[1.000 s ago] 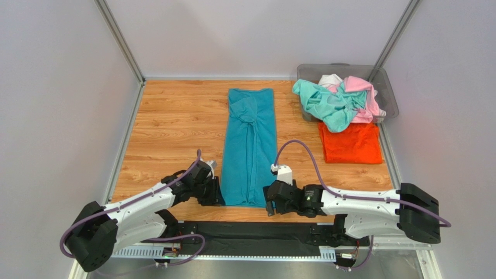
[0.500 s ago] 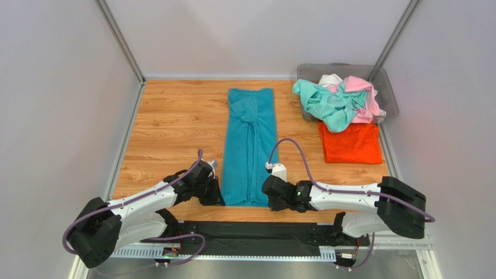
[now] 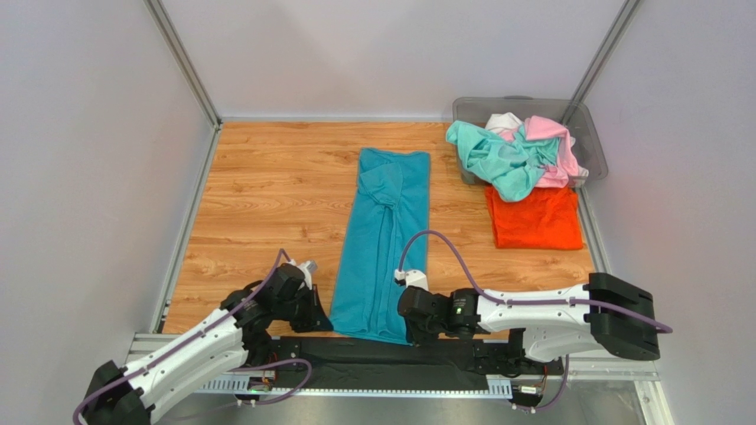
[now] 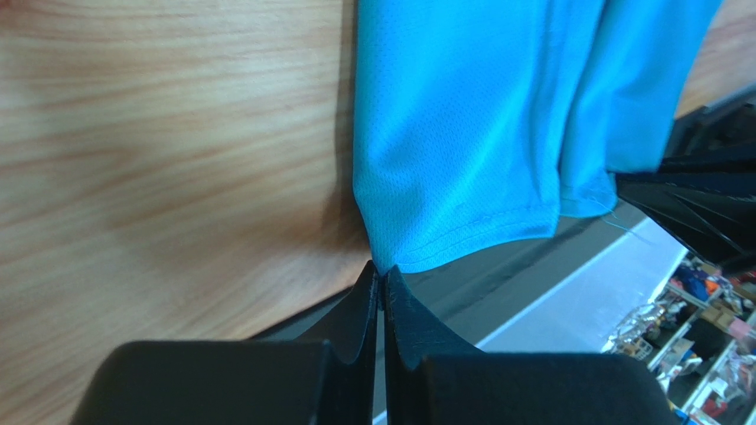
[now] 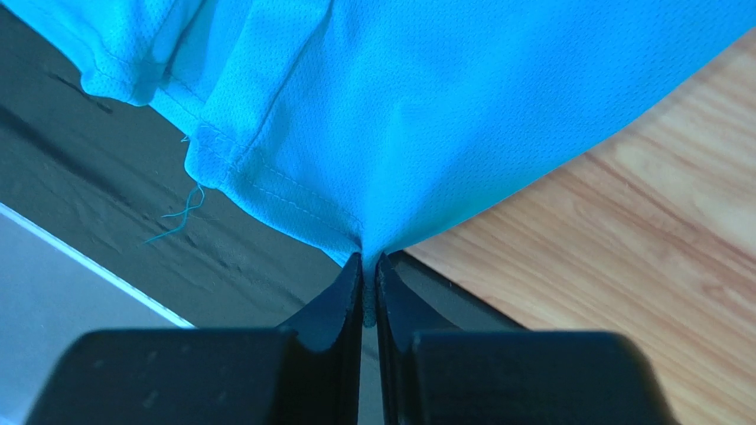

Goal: Fold and stack the t-shirts
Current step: Fold the tshirt

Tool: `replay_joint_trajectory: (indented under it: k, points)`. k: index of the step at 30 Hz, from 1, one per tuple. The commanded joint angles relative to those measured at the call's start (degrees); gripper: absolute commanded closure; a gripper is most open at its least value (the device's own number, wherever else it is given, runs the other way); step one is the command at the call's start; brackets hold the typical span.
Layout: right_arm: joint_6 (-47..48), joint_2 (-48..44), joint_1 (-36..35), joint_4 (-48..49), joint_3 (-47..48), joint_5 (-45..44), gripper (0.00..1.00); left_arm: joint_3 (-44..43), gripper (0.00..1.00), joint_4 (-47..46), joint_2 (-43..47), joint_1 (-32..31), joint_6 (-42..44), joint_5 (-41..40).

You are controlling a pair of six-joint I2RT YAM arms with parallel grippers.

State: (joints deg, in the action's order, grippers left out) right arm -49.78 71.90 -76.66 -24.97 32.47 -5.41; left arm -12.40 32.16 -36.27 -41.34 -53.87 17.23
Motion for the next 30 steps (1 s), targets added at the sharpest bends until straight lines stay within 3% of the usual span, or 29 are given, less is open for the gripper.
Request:
replay_joint_trajectory:
  k: [1, 6, 11, 18, 25, 30]
  points:
    - [-1.9, -1.6, -0.8, -4.6, 2.8, -1.9, 0.92, -1.0, 0.97, 3.5, 5.3, -0.3, -1.9, 2.5]
    - [-0.8, -3.1, -0.6, -12.6, 7.3, -9.5, 0.93, -5.4, 0.97, 4.3, 6.0, -0.3, 0.3, 0.0]
    - [2.2, -5.6, 1.1, -13.3, 9.3, -11.5, 0.93, -10.4, 1.00, 2.8, -2.2, -0.3, 3.7, -2.9]
    - [9.8, -5.1, 8.6, -13.1, 15.1, -15.0, 0.92, -21.7, 1.00, 0.4, -13.5, -0.3, 9.4, -7.1]
    - [14.6, -2.7, 16.6, -10.7, 18.8, -14.6, 0.93, -31.4, 1.00, -0.1, -22.7, -0.1, 13.3, -14.0]
    - [17.3, -1.4, 23.1, -9.5, 21.4, -12.0, 0.93, -38.2, 1.00, -0.4, -28.6, 2.6, 15.2, -14.7]
